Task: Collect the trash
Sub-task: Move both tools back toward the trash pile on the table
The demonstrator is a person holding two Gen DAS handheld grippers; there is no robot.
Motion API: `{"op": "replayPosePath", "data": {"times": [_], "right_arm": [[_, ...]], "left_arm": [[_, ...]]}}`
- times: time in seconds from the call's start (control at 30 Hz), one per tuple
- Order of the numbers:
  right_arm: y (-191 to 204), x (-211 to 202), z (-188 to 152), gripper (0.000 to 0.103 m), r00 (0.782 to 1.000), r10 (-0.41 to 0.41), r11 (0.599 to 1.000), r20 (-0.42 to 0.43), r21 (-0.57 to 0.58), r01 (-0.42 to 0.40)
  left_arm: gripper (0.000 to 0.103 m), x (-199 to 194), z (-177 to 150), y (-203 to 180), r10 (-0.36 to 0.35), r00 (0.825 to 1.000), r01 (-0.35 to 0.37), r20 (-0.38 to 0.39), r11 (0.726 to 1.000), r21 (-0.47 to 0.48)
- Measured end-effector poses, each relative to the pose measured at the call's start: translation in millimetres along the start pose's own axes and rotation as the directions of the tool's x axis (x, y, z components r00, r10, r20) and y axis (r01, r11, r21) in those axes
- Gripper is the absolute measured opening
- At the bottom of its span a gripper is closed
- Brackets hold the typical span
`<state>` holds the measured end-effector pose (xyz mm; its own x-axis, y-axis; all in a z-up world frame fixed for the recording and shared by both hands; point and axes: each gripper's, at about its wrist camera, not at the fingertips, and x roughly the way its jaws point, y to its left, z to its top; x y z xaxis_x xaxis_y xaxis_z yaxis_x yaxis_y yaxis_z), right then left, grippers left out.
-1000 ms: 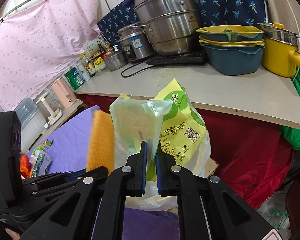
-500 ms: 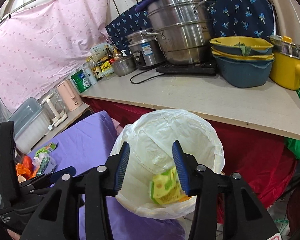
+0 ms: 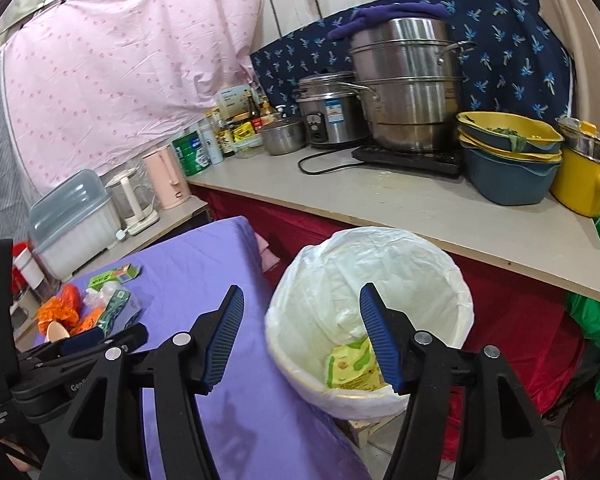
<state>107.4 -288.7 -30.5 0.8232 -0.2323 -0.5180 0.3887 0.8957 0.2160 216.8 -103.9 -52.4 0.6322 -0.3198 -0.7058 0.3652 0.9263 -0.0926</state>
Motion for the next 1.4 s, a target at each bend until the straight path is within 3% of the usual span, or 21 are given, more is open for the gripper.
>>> {"op": "replayPosePath", "data": {"times": [0.17, 0.47, 0.97, 1.4], "right_arm": [[36, -2, -12, 0.061, 0.999, 0.047, 0.998, -0.028, -0.043, -0.048], [96, 5, -39, 0.061, 0.987, 0.124, 0.987, -0.102, -0.092, -0.134], [175, 33, -67, 0.061, 0.960, 0.188, 0.961, -0.206, -0.163, -0.223], [259, 112, -81, 0.061, 0.910, 0.275, 0.934, -0.310, -0.138, -0.329]], "left_arm": [[0.070, -17, -11, 44, 0.101, 0.995, -0.100, 0.005, 0.993, -0.058], [0.071, -38, -36, 114, 0.222, 0.975, -0.223, -0.021, 0.967, -0.125], [0.071, -37, -56, 170, 0.253, 0.965, -0.261, -0.067, 0.949, -0.177], [0.071, -31, -63, 239, 0.296, 0.949, -0.314, -0.104, 0.912, -0.266]]}}
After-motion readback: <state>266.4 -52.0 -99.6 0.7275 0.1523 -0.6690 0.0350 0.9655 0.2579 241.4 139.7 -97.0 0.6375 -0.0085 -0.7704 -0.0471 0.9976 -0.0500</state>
